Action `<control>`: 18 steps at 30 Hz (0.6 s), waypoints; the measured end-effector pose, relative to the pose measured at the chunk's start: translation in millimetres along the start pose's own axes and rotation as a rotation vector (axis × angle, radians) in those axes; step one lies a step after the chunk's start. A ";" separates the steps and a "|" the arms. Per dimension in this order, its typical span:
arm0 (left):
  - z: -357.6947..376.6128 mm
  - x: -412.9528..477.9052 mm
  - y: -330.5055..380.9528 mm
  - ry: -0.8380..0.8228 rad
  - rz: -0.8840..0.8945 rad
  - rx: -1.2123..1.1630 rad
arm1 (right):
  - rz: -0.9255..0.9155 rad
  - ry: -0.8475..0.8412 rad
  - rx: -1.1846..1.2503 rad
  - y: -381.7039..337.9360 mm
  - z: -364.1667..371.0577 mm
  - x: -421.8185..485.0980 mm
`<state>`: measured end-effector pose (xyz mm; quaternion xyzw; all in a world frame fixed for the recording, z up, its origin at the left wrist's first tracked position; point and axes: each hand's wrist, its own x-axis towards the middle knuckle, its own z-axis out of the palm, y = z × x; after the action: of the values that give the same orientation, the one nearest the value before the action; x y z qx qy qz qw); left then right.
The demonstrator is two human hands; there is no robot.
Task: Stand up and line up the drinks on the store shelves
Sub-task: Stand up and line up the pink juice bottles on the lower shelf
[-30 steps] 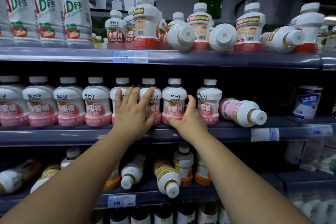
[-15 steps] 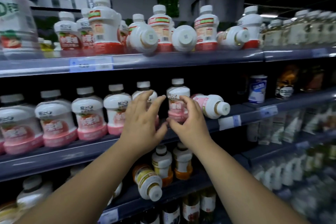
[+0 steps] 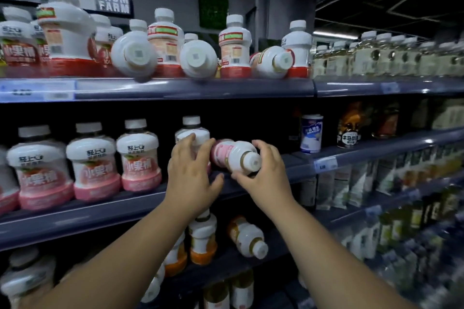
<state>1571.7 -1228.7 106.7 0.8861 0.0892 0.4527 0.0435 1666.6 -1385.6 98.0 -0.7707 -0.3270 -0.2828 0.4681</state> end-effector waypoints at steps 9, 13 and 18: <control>23.0 9.7 5.1 0.129 -0.301 -0.105 | -0.002 -0.100 0.268 30.4 22.2 14.8; 23.5 15.8 9.8 0.113 -0.345 -0.032 | -0.029 -0.077 0.370 26.7 8.9 39.5; 22.2 23.0 15.9 0.101 -0.351 -0.052 | 0.011 -0.098 0.419 23.9 4.5 80.1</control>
<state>1604.8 -1239.7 114.6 0.8316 0.2329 0.4843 0.1403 1735.7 -1370.7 142.8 -0.6713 -0.3965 -0.1683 0.6032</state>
